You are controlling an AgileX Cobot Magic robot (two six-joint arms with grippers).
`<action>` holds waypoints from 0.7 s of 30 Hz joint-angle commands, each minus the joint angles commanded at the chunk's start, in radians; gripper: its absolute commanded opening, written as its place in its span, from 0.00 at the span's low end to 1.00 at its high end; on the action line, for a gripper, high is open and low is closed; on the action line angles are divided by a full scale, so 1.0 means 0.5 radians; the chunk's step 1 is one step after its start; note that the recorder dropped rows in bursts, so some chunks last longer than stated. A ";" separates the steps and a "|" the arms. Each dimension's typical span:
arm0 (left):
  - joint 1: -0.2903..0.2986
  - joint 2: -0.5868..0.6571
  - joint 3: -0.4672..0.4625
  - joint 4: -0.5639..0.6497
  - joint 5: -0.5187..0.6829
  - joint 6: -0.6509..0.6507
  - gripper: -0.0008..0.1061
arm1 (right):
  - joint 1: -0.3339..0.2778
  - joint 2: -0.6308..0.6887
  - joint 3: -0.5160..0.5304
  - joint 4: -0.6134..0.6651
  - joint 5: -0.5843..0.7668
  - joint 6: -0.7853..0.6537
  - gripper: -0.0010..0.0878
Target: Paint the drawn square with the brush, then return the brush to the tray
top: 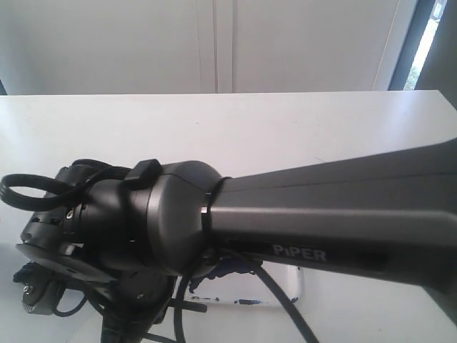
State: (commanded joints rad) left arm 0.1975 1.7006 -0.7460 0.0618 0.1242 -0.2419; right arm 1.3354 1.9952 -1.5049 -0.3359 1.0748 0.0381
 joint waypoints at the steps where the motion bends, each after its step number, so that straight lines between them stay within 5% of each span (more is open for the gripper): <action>1: 0.000 0.000 0.000 0.000 0.000 0.016 0.44 | 0.000 0.000 0.000 -0.010 0.000 0.005 0.01; 21: 0.000 0.080 0.000 0.012 0.017 0.067 0.44 | 0.000 0.000 0.000 -0.138 0.034 0.098 0.01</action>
State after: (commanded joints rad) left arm 0.1975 1.7407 -0.7460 0.0680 0.1328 -0.2084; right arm 1.3354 1.9952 -1.5049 -0.4051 1.0919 0.0873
